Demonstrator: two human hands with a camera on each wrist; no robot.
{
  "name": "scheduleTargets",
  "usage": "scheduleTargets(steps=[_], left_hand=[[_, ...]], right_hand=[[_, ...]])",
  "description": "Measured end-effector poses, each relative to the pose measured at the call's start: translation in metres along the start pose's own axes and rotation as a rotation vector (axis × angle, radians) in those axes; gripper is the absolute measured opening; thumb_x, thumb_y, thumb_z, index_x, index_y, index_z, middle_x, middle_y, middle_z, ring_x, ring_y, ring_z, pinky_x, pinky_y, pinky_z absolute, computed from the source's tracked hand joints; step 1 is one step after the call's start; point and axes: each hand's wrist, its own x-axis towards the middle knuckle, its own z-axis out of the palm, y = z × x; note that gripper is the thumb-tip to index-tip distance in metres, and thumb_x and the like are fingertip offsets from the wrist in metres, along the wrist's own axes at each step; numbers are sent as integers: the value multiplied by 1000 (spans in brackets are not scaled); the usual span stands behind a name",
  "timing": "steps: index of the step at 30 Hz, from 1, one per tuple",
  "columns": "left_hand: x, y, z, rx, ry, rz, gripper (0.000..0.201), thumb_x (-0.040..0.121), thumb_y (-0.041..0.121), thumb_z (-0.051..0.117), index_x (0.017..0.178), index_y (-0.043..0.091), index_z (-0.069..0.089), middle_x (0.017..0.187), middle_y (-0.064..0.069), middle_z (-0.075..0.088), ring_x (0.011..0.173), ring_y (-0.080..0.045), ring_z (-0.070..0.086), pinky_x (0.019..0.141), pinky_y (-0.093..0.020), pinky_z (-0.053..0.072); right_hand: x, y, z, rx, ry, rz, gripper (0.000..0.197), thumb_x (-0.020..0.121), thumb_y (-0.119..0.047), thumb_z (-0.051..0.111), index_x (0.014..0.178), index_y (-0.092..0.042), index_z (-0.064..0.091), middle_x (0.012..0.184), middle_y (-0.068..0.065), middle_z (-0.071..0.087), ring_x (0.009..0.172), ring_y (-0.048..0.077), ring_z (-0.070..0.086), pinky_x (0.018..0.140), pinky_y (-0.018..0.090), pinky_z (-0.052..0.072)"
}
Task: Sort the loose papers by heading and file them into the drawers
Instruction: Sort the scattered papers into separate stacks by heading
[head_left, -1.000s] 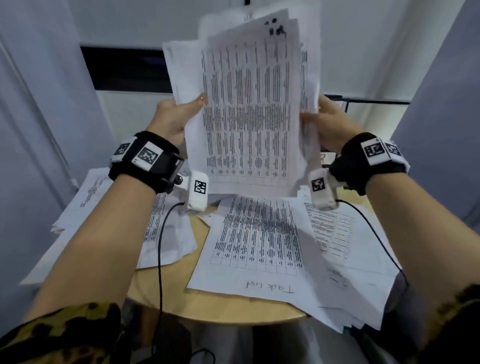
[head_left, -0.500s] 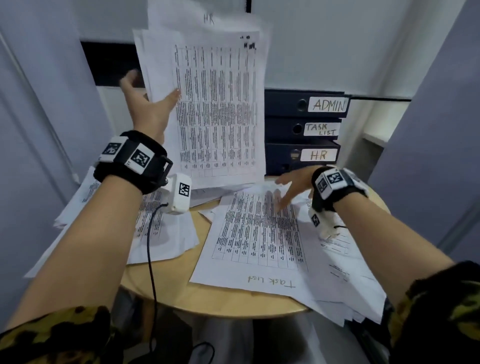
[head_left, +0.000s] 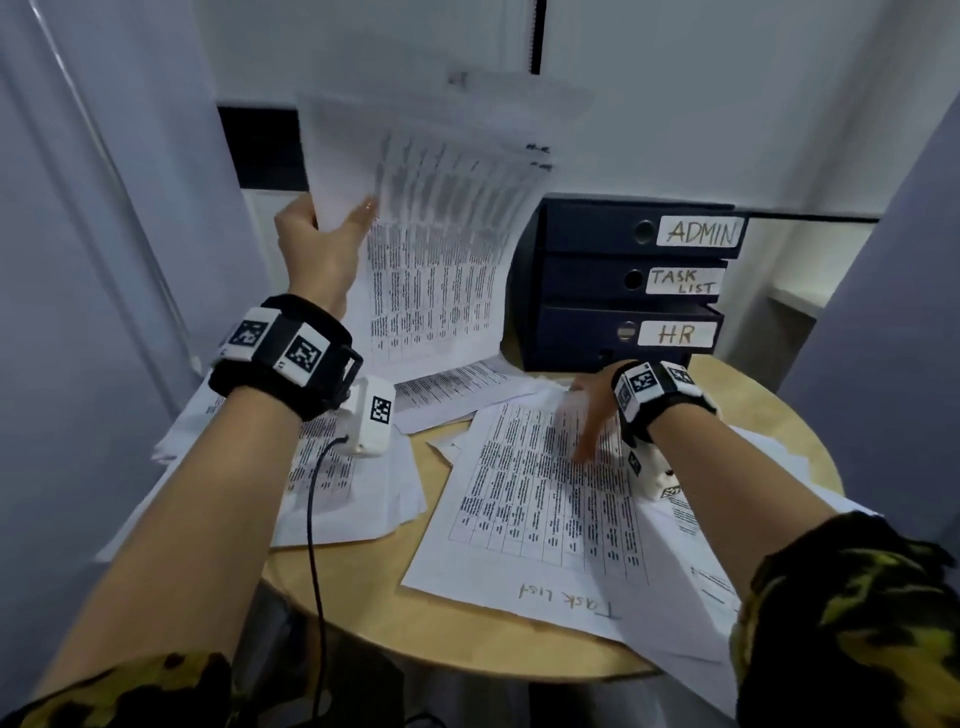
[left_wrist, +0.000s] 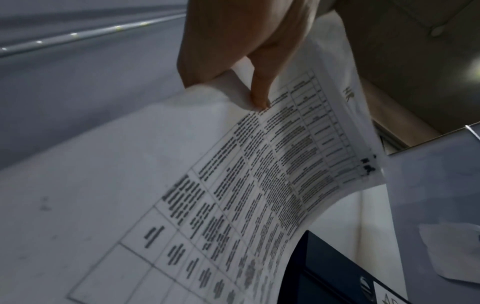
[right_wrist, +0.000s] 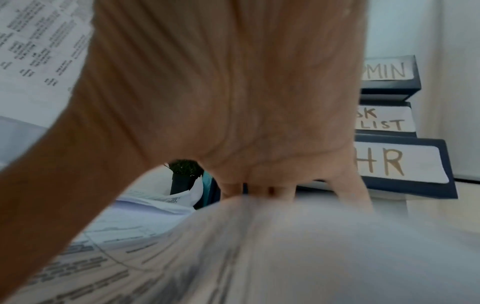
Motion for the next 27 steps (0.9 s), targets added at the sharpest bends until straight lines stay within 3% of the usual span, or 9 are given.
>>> scheduleTargets(steps=[4,7,9,12,16,19,22,24,27], left_hand=[[11,3,-14,-70,210,-31,54,89,21,66,134,9,38,121,7,44,111,-5,46,100,-13,34],[29,7,-37,-58,404,-23,77,92,27,62,149,5,15,151,0,24,138,-12,28,111,-19,22],[40,7,-53,-74,516,-13,77,93,25,61,150,7,14,156,-4,19,142,-15,25,115,-24,23],[48,8,-69,-76,583,-16,72,93,25,60,150,12,17,154,-1,24,138,-14,32,114,-26,26],[50,8,-84,-109,631,-10,68,93,24,59,149,12,22,151,-3,31,132,-13,39,111,-26,32],[48,12,-95,-179,685,-31,73,91,30,61,150,17,20,153,0,29,131,-16,44,109,-36,39],[52,17,-104,-123,682,16,67,95,27,57,149,11,22,152,-2,31,132,-13,41,109,-24,35],[56,23,-112,-73,693,73,64,95,26,56,148,10,24,150,-2,33,132,-11,40,109,-19,32],[59,37,-127,-94,720,112,66,92,32,58,148,15,27,143,2,39,127,-11,45,109,-29,38]], right_hand=[[-90,-36,-30,-14,61,-75,87,22,-72,86,92,-28,61,93,-11,66,89,18,66,79,34,56],[-114,-42,-52,-78,119,-85,42,62,-46,86,74,-19,55,90,1,58,89,24,58,76,33,50],[-123,-36,-65,-142,134,-46,33,67,-39,84,77,-18,60,90,4,61,92,27,59,79,34,50],[-144,-31,-81,-179,385,97,38,80,-23,69,116,-12,63,111,10,64,100,33,63,83,38,53],[-187,-42,-123,-172,769,234,32,96,-10,43,122,-4,59,124,17,60,116,35,57,93,42,45],[-220,-49,-157,113,1075,203,36,91,1,48,126,0,54,124,23,57,117,42,54,93,46,46],[-248,-49,-178,572,1373,110,55,89,5,44,141,-8,34,117,18,55,108,40,55,84,46,44],[-248,-49,-181,779,1387,-60,60,87,-2,44,143,-17,28,103,11,53,92,34,54,76,40,42],[-237,-60,-175,1024,1042,-318,65,87,-5,50,145,-20,23,122,14,49,105,34,55,81,43,57]])
